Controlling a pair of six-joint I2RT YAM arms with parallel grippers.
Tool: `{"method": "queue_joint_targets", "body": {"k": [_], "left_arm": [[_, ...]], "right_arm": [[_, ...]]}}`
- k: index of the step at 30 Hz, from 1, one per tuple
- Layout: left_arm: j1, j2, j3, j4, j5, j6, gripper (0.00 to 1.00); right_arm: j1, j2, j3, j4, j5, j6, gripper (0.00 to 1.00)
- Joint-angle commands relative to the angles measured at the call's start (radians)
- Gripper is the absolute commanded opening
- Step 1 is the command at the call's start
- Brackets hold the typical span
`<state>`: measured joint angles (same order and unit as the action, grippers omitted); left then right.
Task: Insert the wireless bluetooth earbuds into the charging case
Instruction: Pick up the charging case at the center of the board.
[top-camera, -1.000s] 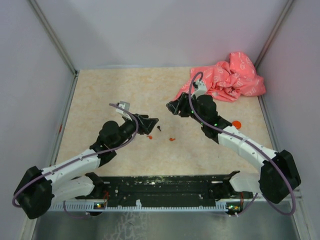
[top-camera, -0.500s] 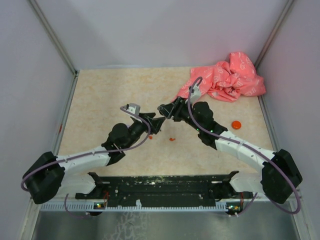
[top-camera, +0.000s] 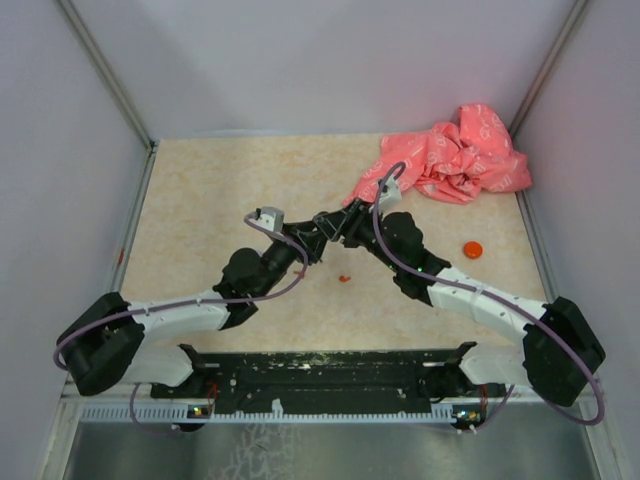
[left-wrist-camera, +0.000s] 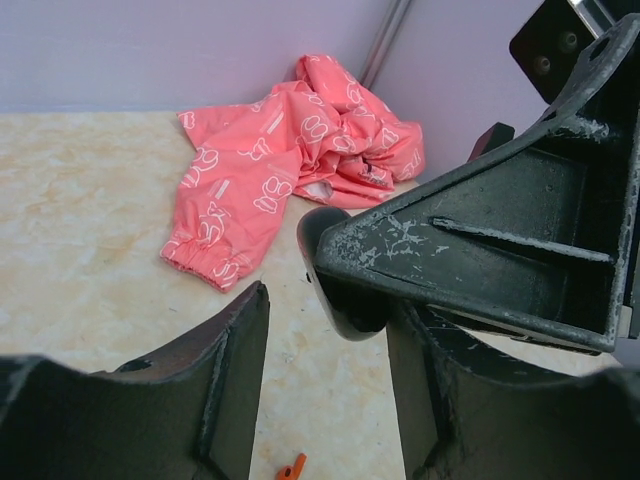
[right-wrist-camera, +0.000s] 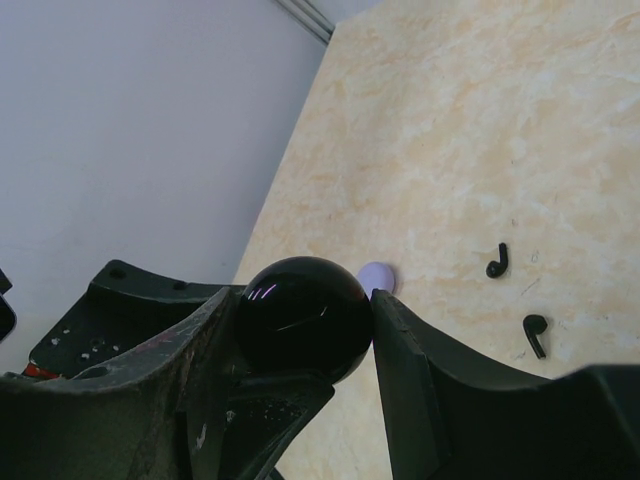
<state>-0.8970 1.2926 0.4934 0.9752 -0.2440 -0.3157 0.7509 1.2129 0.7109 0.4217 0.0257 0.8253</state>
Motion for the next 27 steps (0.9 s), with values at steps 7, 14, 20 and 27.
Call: {"method": "queue_joint_targets", "body": {"k": [7,14,20,27], "left_arm": [[-0.009,0.040,0.007,0.152,-0.047,0.018,0.32],[-0.008,0.034,-0.038,0.171,-0.049,0.007,0.06],[0.000,-0.003,-0.104,0.183,-0.035,0.016,0.00],[0.076,-0.087,-0.188,0.176,0.161,0.017,0.00]], "right_arm": [[0.034,-0.034,-0.015,0.071,0.028,0.019,0.42],[0.034,-0.042,-0.022,0.070,0.039,0.009,0.52],[0.021,-0.066,-0.008,0.045,0.042,-0.051,0.63],[-0.117,-0.105,-0.027,0.127,-0.229,-0.144,0.66]]}}
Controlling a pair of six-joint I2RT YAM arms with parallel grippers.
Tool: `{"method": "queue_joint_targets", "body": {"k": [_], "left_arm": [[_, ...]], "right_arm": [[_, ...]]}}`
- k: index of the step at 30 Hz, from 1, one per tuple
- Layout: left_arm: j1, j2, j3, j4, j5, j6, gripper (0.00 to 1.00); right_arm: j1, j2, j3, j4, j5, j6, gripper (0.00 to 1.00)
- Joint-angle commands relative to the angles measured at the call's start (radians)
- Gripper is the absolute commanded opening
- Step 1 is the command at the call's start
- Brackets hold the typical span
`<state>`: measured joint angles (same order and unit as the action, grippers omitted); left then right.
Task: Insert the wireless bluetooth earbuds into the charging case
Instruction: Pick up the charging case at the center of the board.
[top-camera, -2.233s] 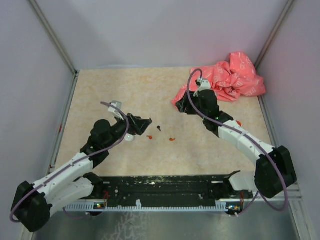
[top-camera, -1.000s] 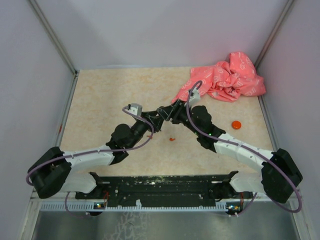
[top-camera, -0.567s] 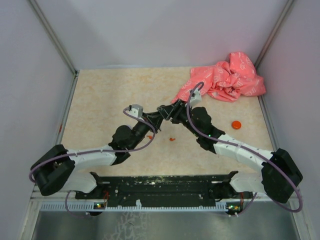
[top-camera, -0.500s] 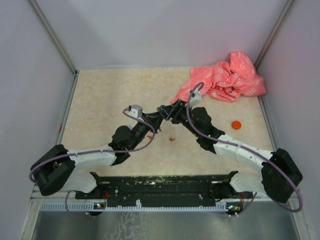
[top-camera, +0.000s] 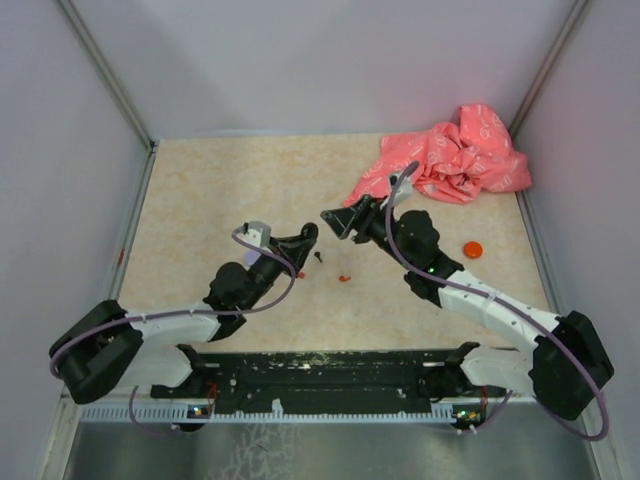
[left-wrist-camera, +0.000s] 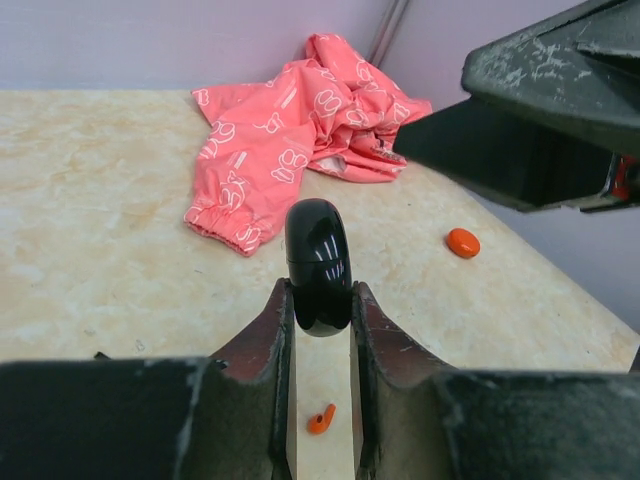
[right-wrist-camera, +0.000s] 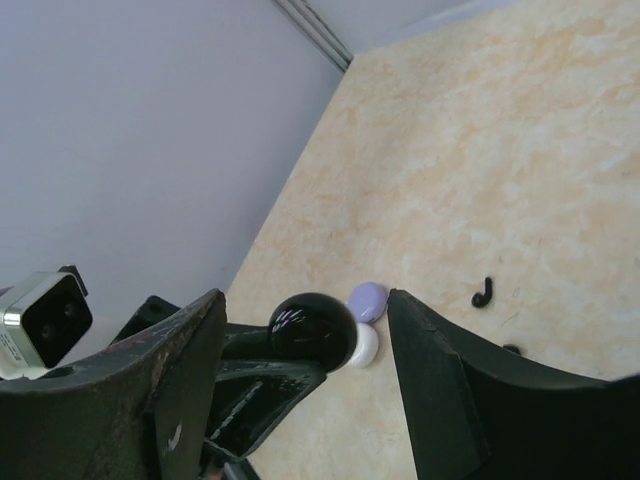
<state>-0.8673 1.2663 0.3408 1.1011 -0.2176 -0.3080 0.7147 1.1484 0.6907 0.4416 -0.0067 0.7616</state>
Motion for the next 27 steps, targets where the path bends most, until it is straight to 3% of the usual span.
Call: {"method": "queue_joint_targets", "body": {"k": [1,5,10,18,27], "left_arm": [[0.064,-0.076,-0.045,0.045,0.179,0.007,0.00],[0.151,-0.135,-0.060,0.001,0.379,-0.019,0.00],[0.255,-0.167,-0.054,-0.014,0.636,-0.050,0.00],[0.303,-0.173,-0.001,-0.013,0.918,-0.106,0.00],[0.304,-0.173,0.021,0.032,0.983,-0.161,0.00]], "right_arm": [[-0.105,-0.039,-0.003,0.119,-0.264,-0.103,0.66],[-0.170,-0.025,0.030,0.116,-0.497,-0.233,0.66],[-0.184,0.023,0.130,-0.021,-0.797,-0.460,0.66],[-0.184,0.057,0.176,-0.142,-0.964,-0.738,0.66],[-0.150,0.118,0.222,-0.177,-1.084,-0.795,0.54]]}}
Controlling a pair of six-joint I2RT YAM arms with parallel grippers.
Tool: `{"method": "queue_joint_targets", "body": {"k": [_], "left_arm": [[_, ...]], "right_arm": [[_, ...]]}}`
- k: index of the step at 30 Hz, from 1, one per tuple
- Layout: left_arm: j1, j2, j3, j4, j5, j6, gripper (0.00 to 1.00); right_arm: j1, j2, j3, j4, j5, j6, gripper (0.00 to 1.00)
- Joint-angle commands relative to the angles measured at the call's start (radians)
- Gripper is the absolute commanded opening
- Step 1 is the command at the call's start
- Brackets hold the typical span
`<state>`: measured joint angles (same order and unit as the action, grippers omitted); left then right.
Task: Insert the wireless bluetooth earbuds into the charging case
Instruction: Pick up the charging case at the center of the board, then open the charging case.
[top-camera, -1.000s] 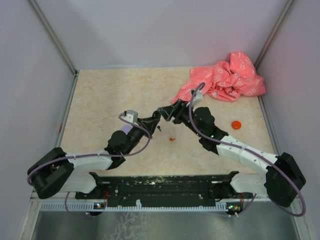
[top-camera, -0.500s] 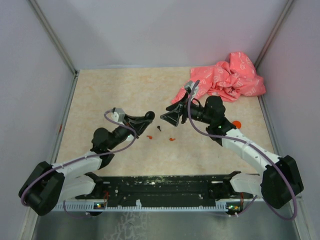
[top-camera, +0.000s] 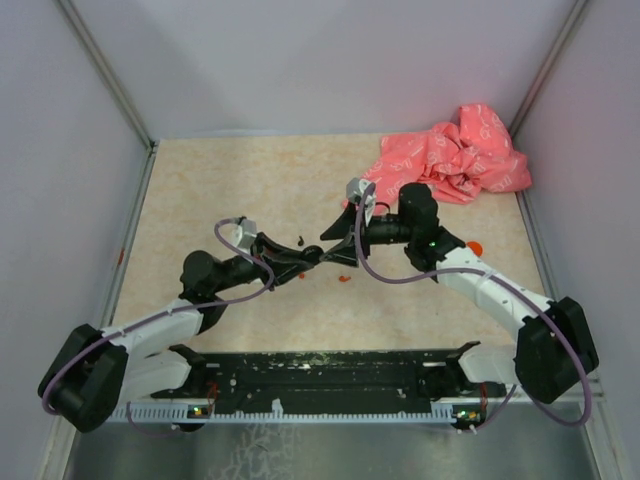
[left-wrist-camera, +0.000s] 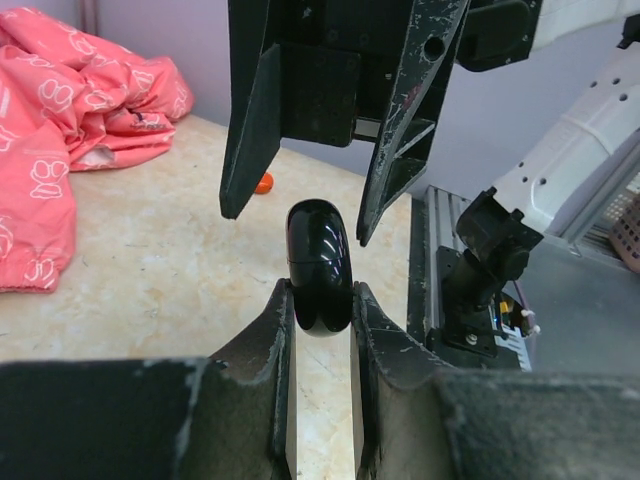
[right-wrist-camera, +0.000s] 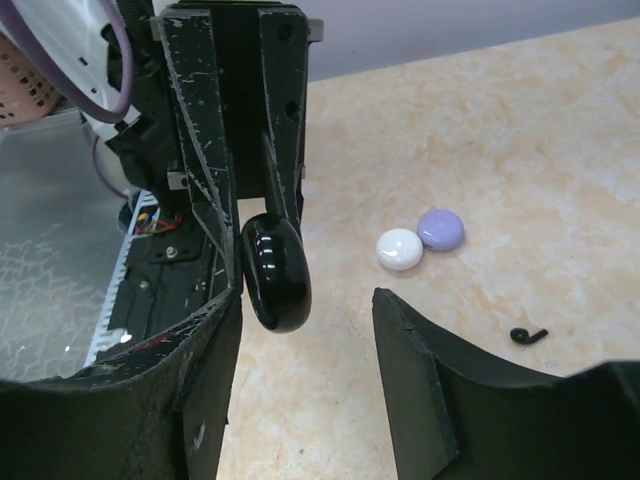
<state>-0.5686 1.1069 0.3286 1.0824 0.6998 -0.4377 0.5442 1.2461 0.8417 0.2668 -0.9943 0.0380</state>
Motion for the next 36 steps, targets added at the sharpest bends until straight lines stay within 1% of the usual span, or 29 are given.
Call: {"method": "queue_joint_targets", "body": {"k": [1,8,10,11,14,16,18,19,20,23,26,29,31,33,36], "left_arm": [[0.006,-0.013,0.035,0.051,0.066,-0.032,0.00],[0.006,-0.017,0.037,0.052,0.067,-0.037,0.00],[0.006,-0.017,0.036,0.053,0.068,-0.040,0.01],[0.006,-0.017,0.036,0.051,0.067,-0.038,0.01],[0.006,-0.026,0.045,-0.006,0.056,-0.008,0.06],[0.006,-0.039,0.054,-0.067,0.049,0.025,0.11],[0.006,-0.057,0.061,-0.133,0.033,0.059,0.18],[0.006,-0.068,0.066,-0.168,0.023,0.075,0.25],[0.006,-0.078,0.072,-0.204,0.015,0.092,0.28],[0.006,-0.100,0.083,-0.263,0.007,0.126,0.34],[0.006,-0.106,0.092,-0.295,0.003,0.135,0.37],[0.006,-0.111,0.093,-0.306,0.006,0.140,0.37],[0.006,-0.111,0.094,-0.309,0.012,0.140,0.36],[0.006,-0.109,0.095,-0.310,0.020,0.143,0.32],[0.006,-0.108,0.093,-0.296,0.047,0.140,0.22]], "right_arm": [[0.023,0.028,0.075,-0.003,-0.104,-0.072,0.52],[0.034,0.047,0.092,-0.026,-0.146,-0.082,0.41],[0.035,0.053,0.104,-0.058,-0.155,-0.098,0.35],[0.036,0.053,0.108,-0.073,-0.157,-0.107,0.30],[0.037,0.048,0.120,-0.112,-0.152,-0.126,0.08],[0.038,0.044,0.138,-0.163,-0.138,-0.156,0.00],[0.043,0.044,0.167,-0.245,-0.118,-0.205,0.00],[0.050,0.044,0.182,-0.303,-0.101,-0.231,0.00],[0.057,0.044,0.195,-0.347,-0.080,-0.258,0.00],[0.081,0.048,0.228,-0.415,-0.012,-0.293,0.00],[0.102,0.049,0.248,-0.456,0.032,-0.309,0.00],[0.120,0.050,0.272,-0.508,0.081,-0.333,0.00],[0.127,0.052,0.286,-0.534,0.097,-0.342,0.00],[0.130,0.052,0.295,-0.547,0.104,-0.347,0.00],[0.136,0.056,0.311,-0.577,0.106,-0.358,0.00]]}}
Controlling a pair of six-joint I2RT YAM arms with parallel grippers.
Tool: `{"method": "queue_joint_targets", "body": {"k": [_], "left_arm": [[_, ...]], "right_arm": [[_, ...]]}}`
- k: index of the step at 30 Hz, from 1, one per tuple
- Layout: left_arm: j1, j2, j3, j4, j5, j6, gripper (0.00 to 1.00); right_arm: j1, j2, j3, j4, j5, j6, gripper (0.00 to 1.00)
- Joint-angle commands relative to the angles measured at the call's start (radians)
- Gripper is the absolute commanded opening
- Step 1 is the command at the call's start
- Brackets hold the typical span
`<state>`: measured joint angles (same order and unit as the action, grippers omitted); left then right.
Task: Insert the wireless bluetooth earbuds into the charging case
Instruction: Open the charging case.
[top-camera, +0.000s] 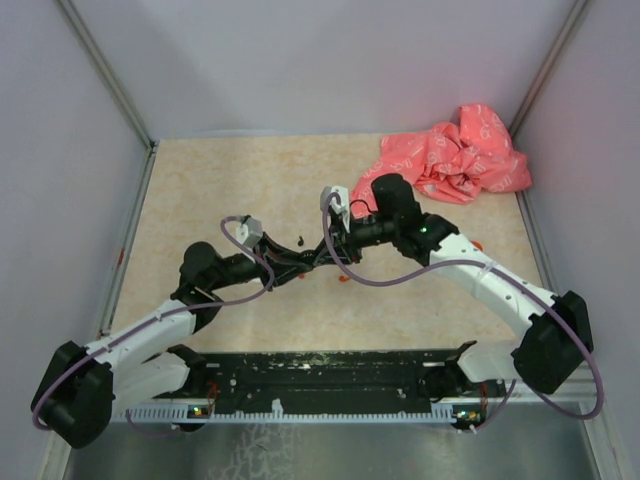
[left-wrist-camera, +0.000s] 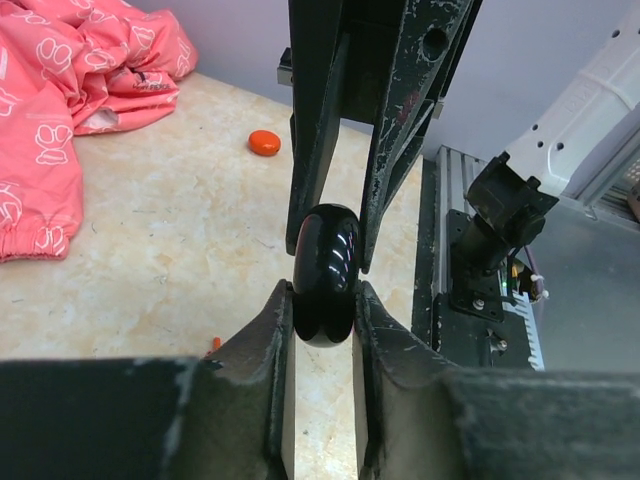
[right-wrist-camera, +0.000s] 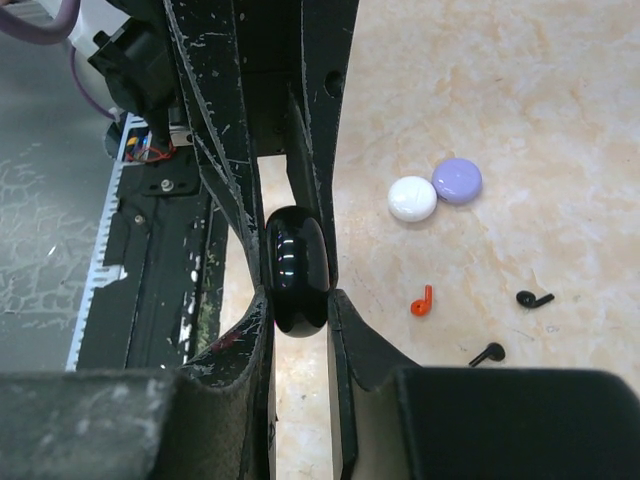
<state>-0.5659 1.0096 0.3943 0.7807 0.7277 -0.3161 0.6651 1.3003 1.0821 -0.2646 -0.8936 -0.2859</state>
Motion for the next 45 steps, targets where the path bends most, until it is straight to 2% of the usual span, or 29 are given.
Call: {"method": "queue_joint_targets", "body": {"k": [1,5,6,10,14,18,25,38,41,45], "left_arm": [[0.003,-0.010,0.027,0.011,0.029,0.018,0.18],[0.003,-0.008,0.023,0.029,0.065,0.024,0.03],[0.003,-0.009,0.021,0.031,0.072,0.027,0.00],[0.003,-0.005,0.018,0.035,0.117,0.043,0.00],[0.001,0.001,0.018,0.032,0.167,0.062,0.00],[-0.009,-0.002,0.016,0.013,0.178,0.084,0.00],[-0.046,-0.019,0.033,-0.119,0.121,0.189,0.00],[-0.070,-0.040,0.018,-0.141,0.079,0.228,0.00],[-0.071,-0.056,0.002,-0.144,0.001,0.222,0.00],[-0.069,-0.080,-0.024,-0.197,-0.203,0.196,0.00]], "right_arm": [[0.017,0.004,0.074,-0.051,0.007,-0.036,0.00],[0.019,0.007,0.081,-0.061,0.017,-0.039,0.00],[0.019,0.004,0.081,-0.062,0.019,-0.040,0.05],[0.019,-0.013,0.082,-0.063,0.036,-0.041,0.24],[0.019,-0.035,0.077,-0.053,0.088,-0.040,0.31],[0.015,-0.048,0.079,-0.061,0.126,-0.041,0.33],[-0.013,-0.065,0.079,-0.065,0.133,-0.027,0.34],[-0.033,-0.042,0.087,-0.060,0.168,0.009,0.34],[-0.033,-0.039,0.087,-0.053,0.148,0.021,0.35],[-0.033,-0.039,0.082,-0.032,0.182,0.059,0.38]]}}
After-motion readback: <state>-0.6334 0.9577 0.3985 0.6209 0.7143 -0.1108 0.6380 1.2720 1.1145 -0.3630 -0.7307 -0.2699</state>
